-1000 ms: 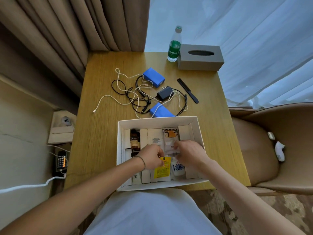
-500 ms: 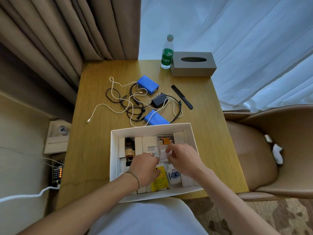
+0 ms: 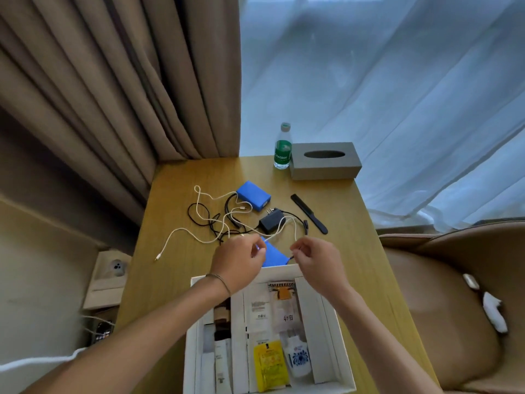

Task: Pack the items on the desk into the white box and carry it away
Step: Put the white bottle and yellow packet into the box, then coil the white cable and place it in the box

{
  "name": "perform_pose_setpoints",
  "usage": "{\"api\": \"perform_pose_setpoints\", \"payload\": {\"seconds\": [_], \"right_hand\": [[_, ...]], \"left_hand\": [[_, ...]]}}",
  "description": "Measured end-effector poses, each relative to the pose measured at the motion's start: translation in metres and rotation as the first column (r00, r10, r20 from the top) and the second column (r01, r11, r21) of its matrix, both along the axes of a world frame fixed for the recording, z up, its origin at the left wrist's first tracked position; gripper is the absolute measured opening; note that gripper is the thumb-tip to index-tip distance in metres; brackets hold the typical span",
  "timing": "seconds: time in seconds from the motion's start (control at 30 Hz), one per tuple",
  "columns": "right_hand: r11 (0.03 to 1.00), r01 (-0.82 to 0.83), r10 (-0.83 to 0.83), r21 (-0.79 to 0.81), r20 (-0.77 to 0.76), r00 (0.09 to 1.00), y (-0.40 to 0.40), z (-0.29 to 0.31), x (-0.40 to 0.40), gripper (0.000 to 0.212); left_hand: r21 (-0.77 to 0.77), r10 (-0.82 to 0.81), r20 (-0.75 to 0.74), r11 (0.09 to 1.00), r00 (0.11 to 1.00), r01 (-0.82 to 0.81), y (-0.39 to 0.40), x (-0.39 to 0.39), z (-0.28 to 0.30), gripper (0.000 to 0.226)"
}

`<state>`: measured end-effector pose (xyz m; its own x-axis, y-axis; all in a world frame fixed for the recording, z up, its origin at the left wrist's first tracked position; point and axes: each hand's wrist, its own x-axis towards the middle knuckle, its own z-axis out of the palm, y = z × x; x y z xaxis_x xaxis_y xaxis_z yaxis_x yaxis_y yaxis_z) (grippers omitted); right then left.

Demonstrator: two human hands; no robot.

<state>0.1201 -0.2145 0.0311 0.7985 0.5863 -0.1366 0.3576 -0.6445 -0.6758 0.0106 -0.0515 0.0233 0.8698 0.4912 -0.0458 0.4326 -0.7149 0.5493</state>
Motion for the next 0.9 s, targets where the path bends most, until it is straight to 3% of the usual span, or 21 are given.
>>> {"api": "perform_pose_setpoints", "payload": {"seconds": [0.3,0.6,0.73,0.9], "right_hand": [[0.993,0.11,-0.105,0.031,-0.136,0.985,0.017,-0.015,0.04,0.013],[0.992,0.12,-0.111,0.025,-0.243,0.964,-0.008,-0.037,0.047,0.013],[0.989,0.139,-0.124,0.044,-0.249,0.961,-0.015,-0.034,0.048,0.014],[0.987,0.119,-0.1,0.112,-0.158,0.982,-0.003,-0.016,0.045,0.015]], "left_hand": [[0.08,-0.014,-0.226,0.996,0.974,0.033,0.017,0.094,-0.048,0.014],[0.255,-0.009,-0.544,0.951,0.839,0.176,0.014,0.138,-0.083,0.022],[0.279,-0.008,-0.528,0.943,0.849,0.182,0.014,0.133,-0.084,0.021],[0.273,-0.064,-0.367,0.946,0.928,0.173,0.019,0.114,-0.06,0.021]]}}
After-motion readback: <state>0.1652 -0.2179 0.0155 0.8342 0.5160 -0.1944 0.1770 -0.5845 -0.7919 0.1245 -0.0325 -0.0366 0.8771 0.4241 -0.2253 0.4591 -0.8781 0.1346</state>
